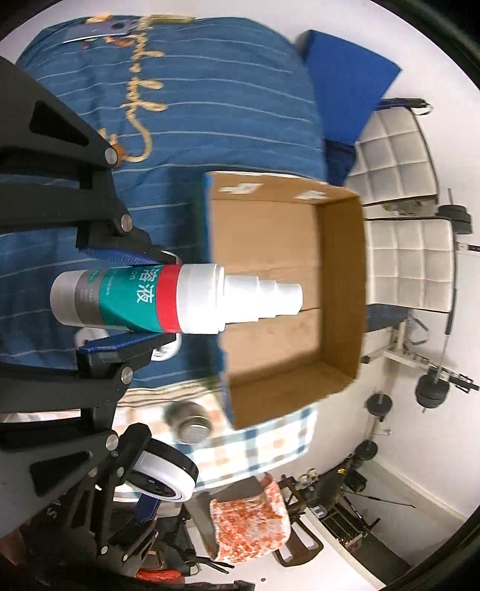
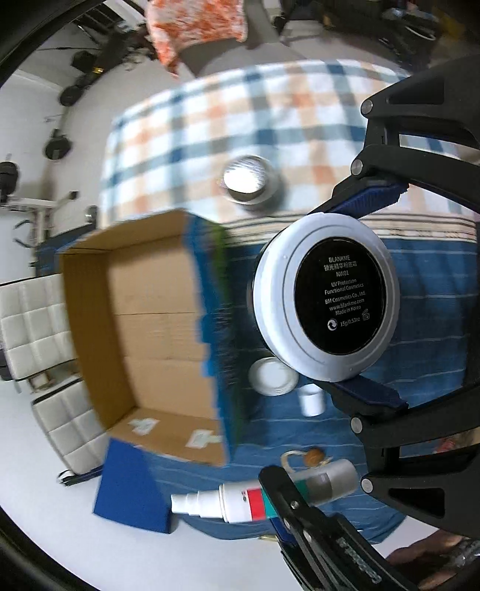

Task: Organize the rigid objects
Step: 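Lift the spray bottle and black-lidded jar toward the cardboard box, then lower both items into the box and open both tools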

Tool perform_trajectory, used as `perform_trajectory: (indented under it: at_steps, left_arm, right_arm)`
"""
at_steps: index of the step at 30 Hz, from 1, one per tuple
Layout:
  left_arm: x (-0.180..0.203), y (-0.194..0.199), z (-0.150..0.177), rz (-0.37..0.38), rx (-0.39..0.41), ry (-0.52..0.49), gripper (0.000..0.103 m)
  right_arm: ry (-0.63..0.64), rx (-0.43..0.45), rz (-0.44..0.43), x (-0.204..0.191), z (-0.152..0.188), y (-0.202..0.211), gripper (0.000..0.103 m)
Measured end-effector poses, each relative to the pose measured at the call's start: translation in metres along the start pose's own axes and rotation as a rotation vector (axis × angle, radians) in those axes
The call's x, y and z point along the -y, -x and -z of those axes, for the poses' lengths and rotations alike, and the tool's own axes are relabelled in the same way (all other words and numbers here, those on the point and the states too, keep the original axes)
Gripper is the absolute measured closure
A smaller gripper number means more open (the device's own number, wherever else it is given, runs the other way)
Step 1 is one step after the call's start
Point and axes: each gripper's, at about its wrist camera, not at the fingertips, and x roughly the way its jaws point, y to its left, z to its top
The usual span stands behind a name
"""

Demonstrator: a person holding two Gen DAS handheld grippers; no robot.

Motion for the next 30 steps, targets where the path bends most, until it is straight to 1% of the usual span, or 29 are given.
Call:
perform_trajectory:
  at_steps: [3,8,11,15,17,20,23,27,30]
  left_arm:
    - [0.000,0.006,-0.019,-0.001,0.033,0.001,0.073]
    - [-0.009,0.007,-0.041,0.014,0.047,0.030,0.073]
    - [-0.015,0.003,-0.054,0.024,0.049,0.044,0.073]
    - [-0.023,-0.014,-0.085,0.040,0.035,0.060,0.073]
    - [-0.031,-0.029,-0.104,0.061,0.015,0.081,0.073]
    - [-0.043,-0.063,-0.136,0.104,-0.041,0.120,0.073]
    - [-0.052,-0.105,-0.162,0.156,-0.108,0.163,0.073]
    - [-0.060,-0.169,-0.186,0.225,-0.220,0.207,0.073]
    - [-0.061,-0.212,-0.195,0.233,-0.294,0.219,0.073]
  right_arm:
    - [0.006,0.037,-0.004,0.001,-0.028,0.014,0.026]
    - [0.021,0.076,-0.012,-0.003,-0.056,0.028,0.026]
    - [0.032,0.079,-0.016,-0.015,-0.080,0.021,0.026]
    - [0.040,0.084,-0.023,-0.021,-0.115,0.003,0.026]
    - [0.045,0.080,-0.026,-0.024,-0.133,-0.010,0.026]
    - [0.053,0.067,-0.016,-0.027,-0.166,-0.038,0.026]
    - [0.059,0.026,-0.018,-0.026,-0.201,-0.080,0.026]
    - [0.049,-0.051,-0.026,-0.019,-0.235,-0.140,0.026]
    - [0.038,-0.092,-0.018,-0.012,-0.254,-0.180,0.026]
